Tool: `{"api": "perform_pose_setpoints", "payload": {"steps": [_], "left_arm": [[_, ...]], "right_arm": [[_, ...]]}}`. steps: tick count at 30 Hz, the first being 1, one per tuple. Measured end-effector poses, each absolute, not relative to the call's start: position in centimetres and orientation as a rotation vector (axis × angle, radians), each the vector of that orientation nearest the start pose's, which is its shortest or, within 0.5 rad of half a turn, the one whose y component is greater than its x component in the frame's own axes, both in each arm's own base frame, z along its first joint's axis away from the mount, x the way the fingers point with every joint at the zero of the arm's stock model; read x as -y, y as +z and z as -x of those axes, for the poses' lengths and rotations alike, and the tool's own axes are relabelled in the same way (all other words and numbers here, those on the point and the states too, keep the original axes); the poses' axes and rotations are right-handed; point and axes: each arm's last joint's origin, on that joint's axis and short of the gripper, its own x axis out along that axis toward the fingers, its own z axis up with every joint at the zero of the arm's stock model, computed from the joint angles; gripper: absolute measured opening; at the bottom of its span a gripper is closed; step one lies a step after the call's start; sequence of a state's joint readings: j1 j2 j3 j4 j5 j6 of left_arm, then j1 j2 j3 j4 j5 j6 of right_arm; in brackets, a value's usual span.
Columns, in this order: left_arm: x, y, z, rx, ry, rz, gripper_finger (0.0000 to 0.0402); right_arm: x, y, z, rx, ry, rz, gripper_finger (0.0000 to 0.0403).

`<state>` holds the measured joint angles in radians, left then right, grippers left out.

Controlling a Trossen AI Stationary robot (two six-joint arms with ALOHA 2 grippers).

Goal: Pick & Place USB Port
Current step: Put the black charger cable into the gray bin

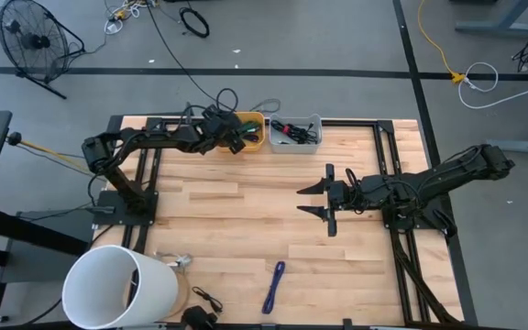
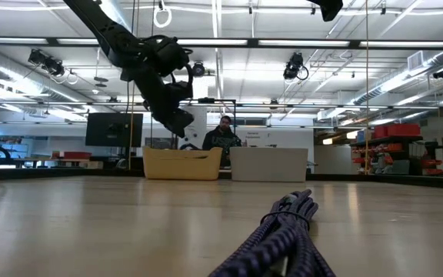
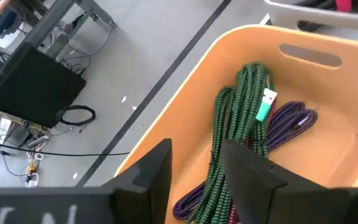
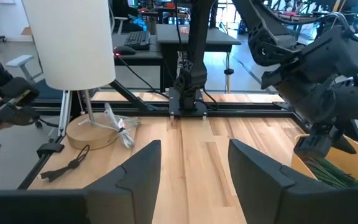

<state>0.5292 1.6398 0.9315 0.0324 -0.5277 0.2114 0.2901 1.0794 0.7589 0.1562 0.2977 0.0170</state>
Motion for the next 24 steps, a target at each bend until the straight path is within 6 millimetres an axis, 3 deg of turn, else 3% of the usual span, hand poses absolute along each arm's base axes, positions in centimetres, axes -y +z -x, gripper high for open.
{"api": "perform_pose_setpoints", "payload": {"steps": [6, 11, 18, 24], "left_arm": [[-16.4, 22.8, -29.7, -0.795, 0.791, -0.139, 0.0142], [-13.2, 27.4, -30.0, -0.919, 0.631, -0.109, 0.0140], [-7.1, 32.4, -29.5, -1.036, 0.345, 0.080, 0.0140], [-1.3, 33.2, -28.9, -1.068, 0.171, 0.118, 0.0140]], "right_arm": [[-6.1, 30.0, -23.3, -0.158, -0.009, 0.033, 0.0190], [-6.1, 30.0, -23.3, -0.160, -0.009, 0.034, 0.0190], [-6.1, 30.0, -23.3, -0.167, -0.009, 0.036, 0.0190], [-6.1, 30.0, -23.3, -0.166, -0.009, 0.035, 0.0190]]}}
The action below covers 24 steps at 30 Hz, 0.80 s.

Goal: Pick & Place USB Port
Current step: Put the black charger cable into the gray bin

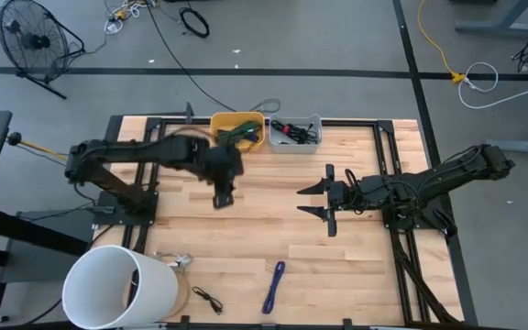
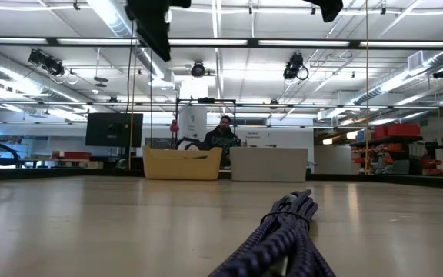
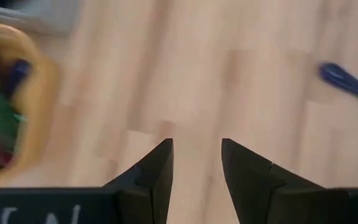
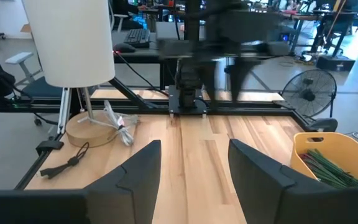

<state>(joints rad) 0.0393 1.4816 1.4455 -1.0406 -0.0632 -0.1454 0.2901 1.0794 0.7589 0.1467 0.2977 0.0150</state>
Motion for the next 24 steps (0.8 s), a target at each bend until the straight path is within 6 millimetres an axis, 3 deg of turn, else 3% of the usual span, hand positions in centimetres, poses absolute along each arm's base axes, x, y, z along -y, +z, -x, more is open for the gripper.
{"api": "perform_pose_setpoints", "payload": {"steps": [7, 12, 19, 24], "left_arm": [[6.0, 32.3, -27.9, -1.161, 0.034, 0.106, 0.0140], [10.7, 31.5, -26.6, -1.143, 0.034, 0.074, 0.0140], [15.5, 29.4, -24.7, -1.065, 0.012, 0.050, 0.0140], [18.0, 26.4, -23.5, -1.042, -0.087, 0.069, 0.0140]], "right_arm": [[-6.1, 30.0, -23.3, -0.165, -0.008, 0.043, 0.0190], [-6.1, 30.0, -23.3, -0.165, -0.008, 0.043, 0.0190], [-6.1, 30.0, -23.3, -0.159, -0.008, 0.044, 0.0190], [-6.1, 30.3, -23.4, -0.130, -0.007, 0.048, 0.0190]]}}
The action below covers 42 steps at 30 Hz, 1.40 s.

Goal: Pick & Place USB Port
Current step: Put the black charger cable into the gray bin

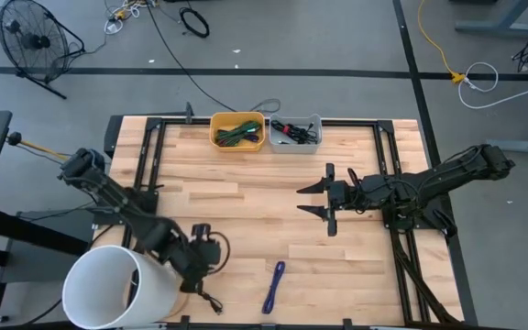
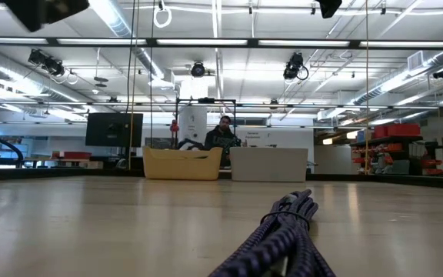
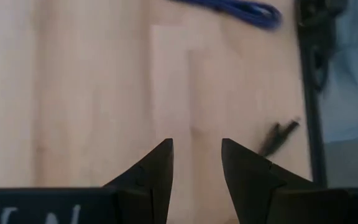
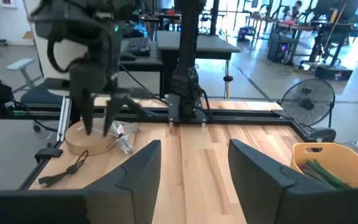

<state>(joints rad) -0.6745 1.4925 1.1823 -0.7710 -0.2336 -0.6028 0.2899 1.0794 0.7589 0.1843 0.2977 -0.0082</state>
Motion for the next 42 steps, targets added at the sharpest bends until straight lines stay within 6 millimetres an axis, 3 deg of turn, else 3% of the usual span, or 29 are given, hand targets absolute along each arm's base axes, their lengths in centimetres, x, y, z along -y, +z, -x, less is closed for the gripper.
{"api": "perform_pose_setpoints", "payload": {"steps": [5, 11, 24, 42], "left_arm": [[18.7, 23.8, -22.8, -1.038, -0.097, 0.127, 0.0140], [19.3, 22.5, -23.2, -0.944, -0.175, 0.209, 0.0140], [21.7, 17.0, -24.3, -1.132, -0.271, 0.231, 0.0140], [22.4, 16.3, -24.2, -1.198, -0.297, 0.327, 0.0139]], "right_arm": [[-6.1, 30.3, -23.4, -0.130, -0.007, 0.057, 0.0190], [-6.1, 30.3, -23.4, -0.128, -0.006, 0.070, 0.0190], [-6.1, 30.5, -23.4, -0.112, -0.007, 0.050, 0.0190], [-6.0, 30.4, -23.4, -0.122, -0.041, 0.056, 0.0190]]}}
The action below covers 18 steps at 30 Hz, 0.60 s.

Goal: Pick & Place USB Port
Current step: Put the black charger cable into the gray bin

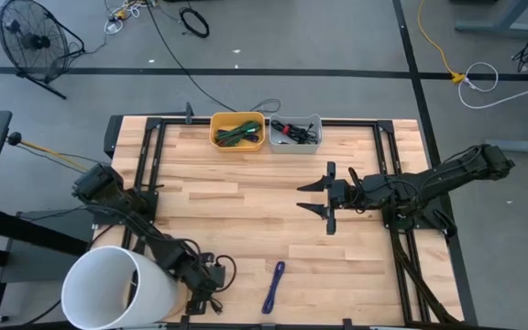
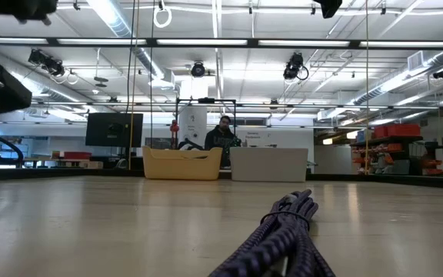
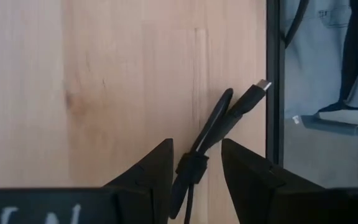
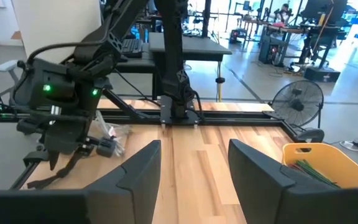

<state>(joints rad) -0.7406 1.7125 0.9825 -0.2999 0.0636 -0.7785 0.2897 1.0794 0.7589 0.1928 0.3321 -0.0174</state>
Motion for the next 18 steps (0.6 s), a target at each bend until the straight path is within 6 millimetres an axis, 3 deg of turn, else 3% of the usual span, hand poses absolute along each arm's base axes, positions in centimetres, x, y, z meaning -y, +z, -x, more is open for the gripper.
{"api": "perform_pose_setpoints", "payload": {"steps": [7, 14, 18], "left_arm": [[23.2, 13.7, -24.4, -1.315, -0.338, 0.365, 0.0140], [23.3, 12.6, -24.6, -1.342, -0.337, 0.352, 0.0137], [23.3, 12.5, -24.6, -1.338, -0.372, 0.291, 0.0089]], "right_arm": [[-6.0, 30.4, -23.4, -0.121, -0.041, 0.054, 0.0190], [-6.0, 30.4, -23.4, -0.121, -0.041, 0.052, 0.0190], [-6.0, 30.4, -23.4, -0.121, -0.042, 0.051, 0.0190]]}}
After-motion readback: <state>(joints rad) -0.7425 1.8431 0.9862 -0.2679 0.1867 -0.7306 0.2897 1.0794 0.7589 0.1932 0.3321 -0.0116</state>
